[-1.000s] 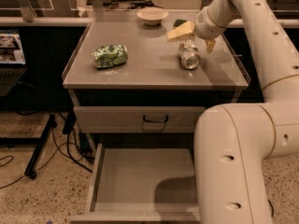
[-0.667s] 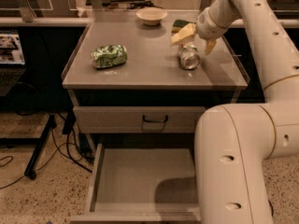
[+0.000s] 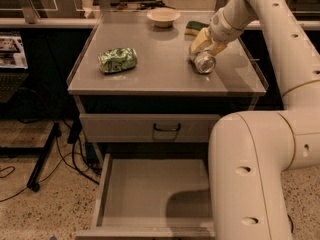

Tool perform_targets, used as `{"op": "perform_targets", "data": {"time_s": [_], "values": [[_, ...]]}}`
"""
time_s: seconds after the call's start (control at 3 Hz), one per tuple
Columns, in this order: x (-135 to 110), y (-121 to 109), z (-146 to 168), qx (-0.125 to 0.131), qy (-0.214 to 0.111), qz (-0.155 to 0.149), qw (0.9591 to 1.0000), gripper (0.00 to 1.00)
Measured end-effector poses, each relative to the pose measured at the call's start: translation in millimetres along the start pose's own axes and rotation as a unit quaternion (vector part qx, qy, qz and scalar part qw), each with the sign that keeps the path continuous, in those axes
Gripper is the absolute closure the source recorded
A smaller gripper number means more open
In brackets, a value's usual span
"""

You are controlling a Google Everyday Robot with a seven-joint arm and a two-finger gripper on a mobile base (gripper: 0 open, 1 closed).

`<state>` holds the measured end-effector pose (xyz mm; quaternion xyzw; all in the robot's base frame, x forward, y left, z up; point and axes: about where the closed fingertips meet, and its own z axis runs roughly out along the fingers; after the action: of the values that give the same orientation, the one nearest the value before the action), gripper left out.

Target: Place 7up can into middle drawer

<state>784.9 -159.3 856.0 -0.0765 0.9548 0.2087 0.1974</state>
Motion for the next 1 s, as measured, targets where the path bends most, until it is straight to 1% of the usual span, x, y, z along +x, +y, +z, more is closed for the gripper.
{"op": "perform_targets", "data": {"time_s": [0.33, 0.67, 1.0], "values": [[0.0, 0.0, 0.0, 0.000, 0.000, 0.000, 1.0000, 0.96], [0.0, 0.0, 0.0, 0.000, 0.000, 0.000, 1.0000, 1.00], [3.8, 8.0, -0.2, -0.016, 0.007, -0.030, 0.9994, 1.00]]}}
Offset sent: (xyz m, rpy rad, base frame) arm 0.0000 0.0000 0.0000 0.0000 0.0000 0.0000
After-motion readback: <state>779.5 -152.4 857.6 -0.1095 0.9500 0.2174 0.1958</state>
